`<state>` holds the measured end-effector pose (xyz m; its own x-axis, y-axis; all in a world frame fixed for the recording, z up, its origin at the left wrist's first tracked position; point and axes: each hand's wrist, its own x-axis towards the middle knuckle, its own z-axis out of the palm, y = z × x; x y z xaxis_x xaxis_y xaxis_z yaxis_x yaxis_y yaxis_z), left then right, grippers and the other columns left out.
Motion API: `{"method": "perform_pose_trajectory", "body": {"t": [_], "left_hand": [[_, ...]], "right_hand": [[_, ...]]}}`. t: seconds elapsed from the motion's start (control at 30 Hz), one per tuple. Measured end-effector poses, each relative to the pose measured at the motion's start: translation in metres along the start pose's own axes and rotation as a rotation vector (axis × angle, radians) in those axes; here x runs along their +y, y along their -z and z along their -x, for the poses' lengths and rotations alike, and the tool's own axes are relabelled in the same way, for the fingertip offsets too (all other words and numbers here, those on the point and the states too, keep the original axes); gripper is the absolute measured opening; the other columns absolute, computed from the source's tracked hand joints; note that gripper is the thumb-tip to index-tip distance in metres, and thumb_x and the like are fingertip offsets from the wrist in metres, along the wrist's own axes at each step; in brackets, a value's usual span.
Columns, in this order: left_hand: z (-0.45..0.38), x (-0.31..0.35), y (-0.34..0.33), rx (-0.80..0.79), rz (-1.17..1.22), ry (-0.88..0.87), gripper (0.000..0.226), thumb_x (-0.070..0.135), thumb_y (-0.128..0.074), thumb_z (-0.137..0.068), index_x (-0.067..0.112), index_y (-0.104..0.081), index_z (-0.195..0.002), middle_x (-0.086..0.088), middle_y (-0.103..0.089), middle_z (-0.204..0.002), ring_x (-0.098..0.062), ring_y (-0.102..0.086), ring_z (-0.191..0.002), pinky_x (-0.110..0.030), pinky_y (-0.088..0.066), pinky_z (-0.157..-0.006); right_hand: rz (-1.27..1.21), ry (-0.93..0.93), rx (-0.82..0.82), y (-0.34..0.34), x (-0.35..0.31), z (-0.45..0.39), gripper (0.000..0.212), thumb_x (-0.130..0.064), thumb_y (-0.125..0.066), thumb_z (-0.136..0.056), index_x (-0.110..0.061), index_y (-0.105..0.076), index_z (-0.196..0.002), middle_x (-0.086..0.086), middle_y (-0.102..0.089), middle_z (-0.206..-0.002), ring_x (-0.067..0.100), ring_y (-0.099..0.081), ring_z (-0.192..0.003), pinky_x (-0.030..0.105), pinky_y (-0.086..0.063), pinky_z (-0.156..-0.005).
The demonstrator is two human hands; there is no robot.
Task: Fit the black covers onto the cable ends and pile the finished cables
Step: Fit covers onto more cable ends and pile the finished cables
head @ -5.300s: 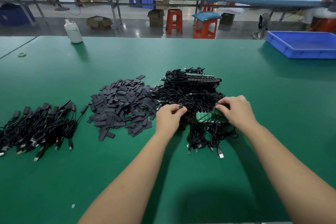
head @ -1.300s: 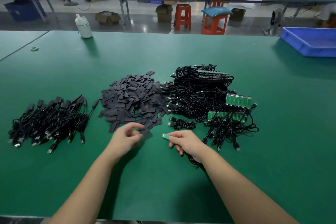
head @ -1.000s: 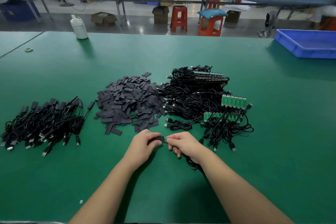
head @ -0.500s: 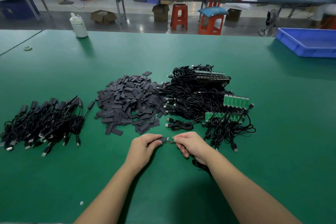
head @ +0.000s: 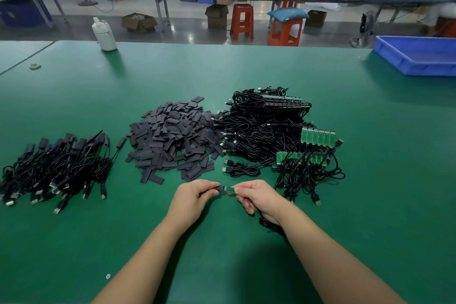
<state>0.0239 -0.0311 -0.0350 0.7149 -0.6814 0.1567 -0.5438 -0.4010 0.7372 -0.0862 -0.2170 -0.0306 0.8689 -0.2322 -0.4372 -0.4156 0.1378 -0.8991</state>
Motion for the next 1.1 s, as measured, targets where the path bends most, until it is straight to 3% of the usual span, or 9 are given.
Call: {"method": "perform_pose_trajectory", "body": {"t": [0.17,0.33,0.83,1.1], "left_hand": [[-0.002,-0.001,0.004,-0.022,-0.05,-0.012,0.02,0.026,-0.073,-0.088,0.027,-0.076,-0.108,0.017,-0.073,-0.101,0.005,-0.061,-0.093,-0.003,-0.04,-0.084],[-0.005,0.002,0.008,-0.124,-0.137,-0.086,0.022,0.028,-0.069,-0.091,0.025,-0.075,-0.112,0.012,-0.074,-0.106,-0.003,-0.066,-0.095,-0.023,-0.051,-0.09],[-0.009,0.011,0.014,-0.137,-0.233,-0.221,0.023,0.024,-0.067,-0.092,0.019,-0.073,-0.114,0.005,-0.073,-0.104,-0.013,-0.066,-0.094,-0.026,-0.05,-0.086],[-0.009,0.012,0.015,-0.128,-0.218,-0.2,0.024,0.025,-0.066,-0.094,0.019,-0.073,-0.116,0.006,-0.073,-0.108,-0.011,-0.066,-0.097,-0.02,-0.048,-0.088]], "right_hand": [[0.029,-0.01,-0.015,0.0,0.0,-0.001,0.017,-0.009,-0.058,-0.099,-0.01,-0.07,-0.11,-0.004,-0.058,-0.06,0.006,-0.047,-0.047,0.021,-0.04,-0.044],[0.071,-0.021,-0.019,0.0,0.0,-0.003,0.016,-0.009,-0.058,-0.099,-0.009,-0.07,-0.11,-0.003,-0.06,-0.062,0.008,-0.05,-0.049,0.022,-0.044,-0.046],[-0.008,-0.037,0.005,-0.001,-0.002,-0.001,0.016,-0.007,-0.055,-0.1,-0.003,-0.066,-0.112,-0.004,-0.059,-0.06,0.007,-0.049,-0.048,0.021,-0.043,-0.044],[-0.002,-0.041,-0.004,0.001,-0.001,-0.001,0.015,-0.008,-0.056,-0.1,-0.005,-0.066,-0.112,-0.004,-0.06,-0.061,0.006,-0.05,-0.049,0.021,-0.044,-0.045]]}}
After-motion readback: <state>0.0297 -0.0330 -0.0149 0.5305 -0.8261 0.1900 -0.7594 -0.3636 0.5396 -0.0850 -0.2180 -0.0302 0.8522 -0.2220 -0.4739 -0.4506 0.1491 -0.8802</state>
